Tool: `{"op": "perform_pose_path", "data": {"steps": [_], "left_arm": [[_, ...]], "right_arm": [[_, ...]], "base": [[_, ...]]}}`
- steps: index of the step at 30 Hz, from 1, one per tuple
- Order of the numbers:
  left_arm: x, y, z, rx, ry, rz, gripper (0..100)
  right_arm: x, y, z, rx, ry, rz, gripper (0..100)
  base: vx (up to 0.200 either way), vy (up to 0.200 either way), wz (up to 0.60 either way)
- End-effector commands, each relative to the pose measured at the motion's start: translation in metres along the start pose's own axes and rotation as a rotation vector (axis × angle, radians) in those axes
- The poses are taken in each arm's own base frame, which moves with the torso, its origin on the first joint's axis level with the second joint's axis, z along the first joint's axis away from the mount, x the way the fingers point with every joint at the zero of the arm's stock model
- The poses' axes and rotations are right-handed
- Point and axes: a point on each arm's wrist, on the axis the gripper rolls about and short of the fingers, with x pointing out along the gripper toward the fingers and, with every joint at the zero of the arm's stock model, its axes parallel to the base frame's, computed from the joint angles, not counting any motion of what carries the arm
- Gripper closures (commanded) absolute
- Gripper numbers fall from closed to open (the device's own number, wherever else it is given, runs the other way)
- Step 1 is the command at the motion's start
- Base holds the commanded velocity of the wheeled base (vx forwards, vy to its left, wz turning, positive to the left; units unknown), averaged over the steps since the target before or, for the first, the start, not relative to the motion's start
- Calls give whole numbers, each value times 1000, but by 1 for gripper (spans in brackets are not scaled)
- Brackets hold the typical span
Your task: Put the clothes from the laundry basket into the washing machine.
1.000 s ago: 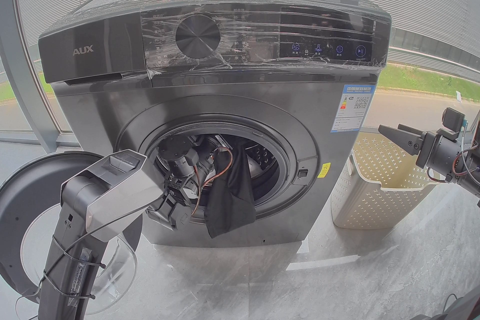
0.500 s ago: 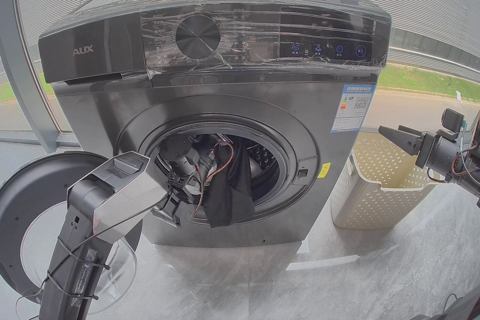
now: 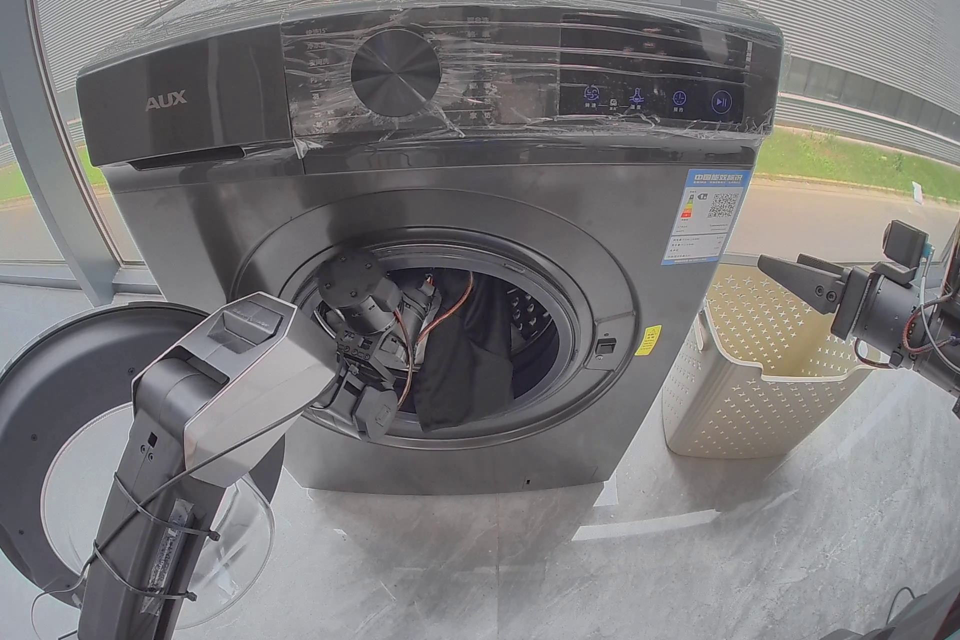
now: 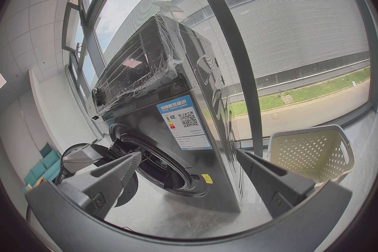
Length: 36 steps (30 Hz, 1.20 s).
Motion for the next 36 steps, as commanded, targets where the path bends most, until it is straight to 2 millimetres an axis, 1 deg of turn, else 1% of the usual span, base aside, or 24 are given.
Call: {"op": "perform_pose_path", "data": {"steps": [1, 5, 6, 7, 8, 10, 11, 17, 22, 25, 32, 33, 36], "left_arm": [[9, -11, 19, -2, -56, -30, 100], [2, -4, 7, -5, -18, -11, 100], [-6, 5, -7, 2, 23, 12, 100], [-6, 5, -7, 2, 23, 12, 100], [-17, 16, -27, 9, 79, 42, 100], [-17, 16, -27, 9, 79, 42, 100], [-29, 29, -47, 12, 123, 79, 100], [-35, 36, -52, 19, 145, 108, 100], [-34, 38, -51, 20, 140, 110, 100], [-31, 36, -48, 19, 128, 100, 100], [-42, 41, -55, 23, 182, 117, 100], [-43, 41, -55, 23, 189, 113, 0], [-42, 41, -54, 20, 190, 104, 0]], "right_arm": [[1, 0, -1, 1, 4, 1, 0], [1, -1, -1, 2, 5, 0, 0], [1, -1, -1, 2, 7, 0, 0], [1, -1, -1, 2, 7, 0, 0], [1, 0, -1, 2, 6, 2, 0], [1, 0, -1, 2, 6, 2, 0], [1, 0, -1, 2, 6, 2, 0], [2, -1, -1, 2, 7, 1, 0], [2, -1, -1, 3, 8, 1, 0], [2, -1, -1, 2, 7, 0, 0], [2, -1, -1, 2, 6, 2, 0], [2, -1, -1, 2, 7, 0, 0], [2, -1, -1, 2, 7, 0, 0]], "base": [[0, 0, 0], [0, 0, 0], [0, 0, 0], [0, 0, 0], [0, 0, 0], [0, 0, 0], [0, 0, 0], [0, 0, 0], [0, 0, 0], [0, 0, 0], [0, 0, 0], [0, 0, 0], [0, 0, 0]]}}
